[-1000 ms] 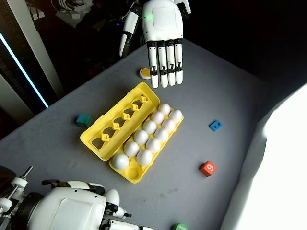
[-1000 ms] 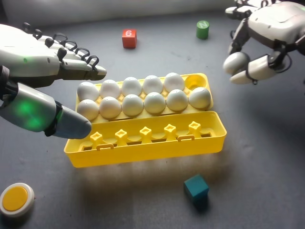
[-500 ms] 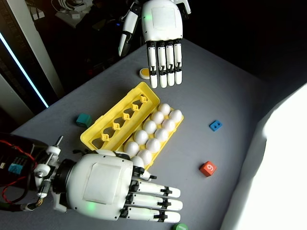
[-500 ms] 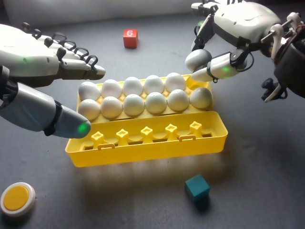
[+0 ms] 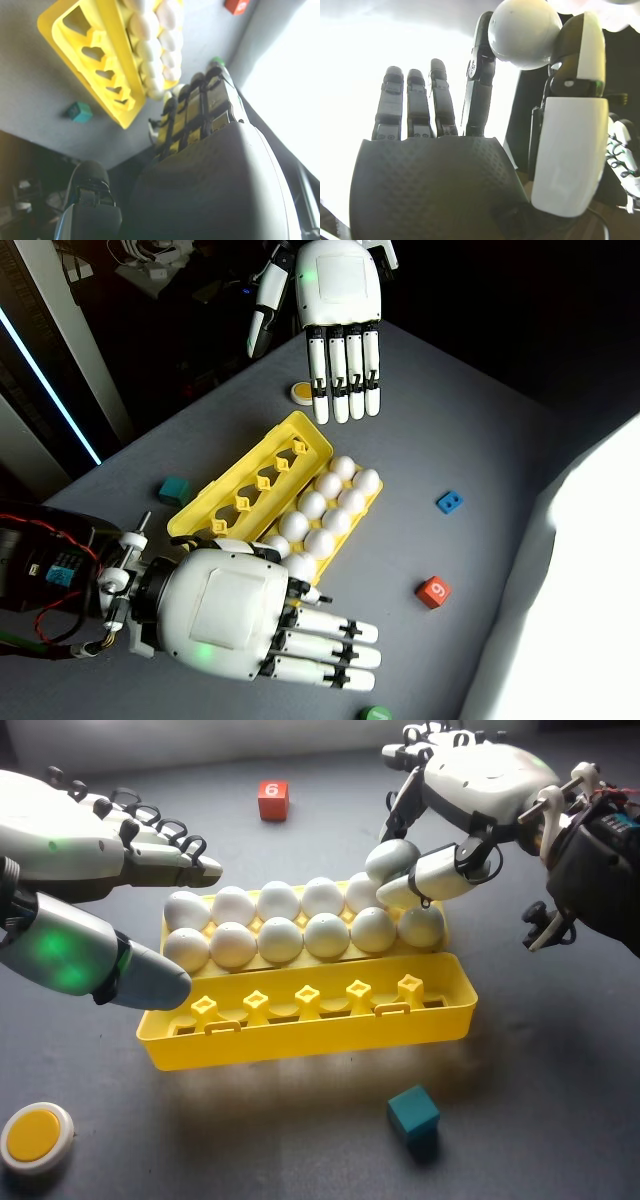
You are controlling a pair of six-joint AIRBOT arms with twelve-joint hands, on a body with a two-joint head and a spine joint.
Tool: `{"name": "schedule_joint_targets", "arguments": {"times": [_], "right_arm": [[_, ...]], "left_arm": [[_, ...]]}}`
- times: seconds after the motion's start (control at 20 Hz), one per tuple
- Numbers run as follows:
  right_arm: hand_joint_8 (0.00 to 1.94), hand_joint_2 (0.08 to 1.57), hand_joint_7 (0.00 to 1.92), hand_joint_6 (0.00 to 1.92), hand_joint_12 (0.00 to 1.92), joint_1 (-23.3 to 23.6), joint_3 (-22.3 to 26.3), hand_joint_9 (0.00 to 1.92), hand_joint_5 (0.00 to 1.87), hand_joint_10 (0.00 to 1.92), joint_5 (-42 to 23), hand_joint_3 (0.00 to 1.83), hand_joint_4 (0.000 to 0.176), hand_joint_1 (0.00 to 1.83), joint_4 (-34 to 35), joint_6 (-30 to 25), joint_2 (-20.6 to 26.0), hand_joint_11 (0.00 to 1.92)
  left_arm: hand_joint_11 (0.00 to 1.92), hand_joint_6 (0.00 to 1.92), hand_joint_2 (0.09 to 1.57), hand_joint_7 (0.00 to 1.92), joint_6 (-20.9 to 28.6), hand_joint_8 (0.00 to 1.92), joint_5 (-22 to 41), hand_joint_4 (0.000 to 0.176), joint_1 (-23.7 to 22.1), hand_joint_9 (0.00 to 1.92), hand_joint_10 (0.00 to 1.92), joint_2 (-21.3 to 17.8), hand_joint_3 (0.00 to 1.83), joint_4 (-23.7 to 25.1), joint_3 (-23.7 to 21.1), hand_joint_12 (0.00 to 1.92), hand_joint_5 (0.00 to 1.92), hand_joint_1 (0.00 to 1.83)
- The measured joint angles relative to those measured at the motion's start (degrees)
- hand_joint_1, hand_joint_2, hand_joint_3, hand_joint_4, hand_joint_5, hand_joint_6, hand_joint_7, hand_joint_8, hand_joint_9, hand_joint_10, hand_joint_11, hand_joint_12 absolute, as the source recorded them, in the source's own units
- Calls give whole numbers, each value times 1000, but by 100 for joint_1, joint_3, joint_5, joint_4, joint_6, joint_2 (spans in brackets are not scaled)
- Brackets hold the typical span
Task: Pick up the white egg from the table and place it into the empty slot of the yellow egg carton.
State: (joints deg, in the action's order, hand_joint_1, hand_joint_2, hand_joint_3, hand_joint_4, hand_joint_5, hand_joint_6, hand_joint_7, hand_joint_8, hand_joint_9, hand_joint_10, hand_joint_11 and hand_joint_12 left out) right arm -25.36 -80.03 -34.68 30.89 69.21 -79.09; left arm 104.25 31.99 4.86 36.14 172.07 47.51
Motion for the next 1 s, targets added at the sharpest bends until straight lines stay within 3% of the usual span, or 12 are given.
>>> {"name": "schedule_joint_targets", "arguments": {"times": [0.05, 0.1, 0.2, 0.25, 0.3, 0.35, 0.45, 0.5, 0.6, 0.65, 0.9, 1.0], "right_arm": [[4, 1001, 235, 557, 0, 0, 0, 37, 1244, 6, 15, 0, 95, 1119, 17, 0, -4, 0], [4, 1001, 246, 539, 0, 0, 0, 25, 1252, 10, 22, 0, 1, 1146, 63, 0, -4, 0], [2, 988, 255, 466, 0, 0, 0, 51, 1290, 10, 22, 0, 69, 1132, 83, 0, -4, 0], [8, 981, 243, 441, 0, 0, 0, 54, 1297, 7, 26, 0, 155, 1109, 83, 0, -4, 0], [1, 989, 241, 498, 0, 0, 0, 62, 1260, 5, 26, 3, 172, 1091, 83, 0, -4, 0], [0, 901, 234, 262, 0, 0, 0, 71, 1121, 3, 26, 0, 7, 948, 83, 0, -4, 0], [0, 887, 215, 50, 0, -2, 0, 51, 1082, 0, 28, 0, 5, 816, 81, 0, -4, 0], [0, 890, 184, 23, 0, -7, 0, 17, 1052, 0, 28, 1, 50, 751, 81, 0, -4, 0], [3, 868, 191, 10, 0, -7, 0, 18, 1041, 3, 31, 0, 16, 746, 83, 2, -4, 0], [1, 873, 166, 2, 0, -9, 0, 15, 992, 1, 28, 0, 52, 679, 83, 2, -4, 0], [17, 830, 193, 0, 0, -31, 0, 35, 945, 7, 39, 0, 21, 731, 81, 2, -9, 0], [23, 825, 225, 0, 0, -31, 0, 55, 940, 14, 37, 0, 52, 682, 81, 2, -9, 0]], "left_arm": [[0, 0, 1165, 0, 0, 0, 2, 0, 0, 0, 0, 0, 0, 0, 0, 0, 0, 0], [0, 0, 1171, 0, 0, 0, 0, 0, 0, 0, 0, 0, 3, 0, 0, 0, 0, 0], [0, 0, 1165, 0, 0, 0, 0, 0, 0, 0, 0, 0, 0, 0, 0, 0, 0, 0], [0, 0, 1158, 0, 0, 0, 0, 0, 0, 0, 0, 0, 0, 0, 0, 0, 0, 0], [0, 0, 1160, 0, 0, 0, 0, 0, 0, 0, 0, 0, 0, 0, 0, 0, 0, 0], [0, 0, 1164, 0, 0, 0, 0, 0, 0, 0, 0, 0, 0, 0, 0, 0, 0, 0], [0, 0, 1166, 0, 0, 0, 0, 0, 0, 0, 0, 0, 0, 0, 0, 0, 0, 0], [0, 2, 1157, 0, 0, 0, 0, 0, 0, 0, 0, 0, 0, 0, 0, 0, 5, 0], [0, 8, 1165, 0, 0, 0, 0, 0, 0, 0, 0, 0, 0, 0, 0, 0, 20, 0], [0, 1, 1170, 0, 0, 0, 0, 0, 0, 0, 0, 0, 2, 0, 0, 0, 4, 0], [0, 1, 1161, 0, 0, 0, 0, 0, 2, 0, 0, 0, 0, 0, 0, 0, 2, 0], [0, 8, 1152, 0, 0, 0, 0, 0, 2, 0, 0, 0, 0, 0, -2, 0, 20, 0]]}}
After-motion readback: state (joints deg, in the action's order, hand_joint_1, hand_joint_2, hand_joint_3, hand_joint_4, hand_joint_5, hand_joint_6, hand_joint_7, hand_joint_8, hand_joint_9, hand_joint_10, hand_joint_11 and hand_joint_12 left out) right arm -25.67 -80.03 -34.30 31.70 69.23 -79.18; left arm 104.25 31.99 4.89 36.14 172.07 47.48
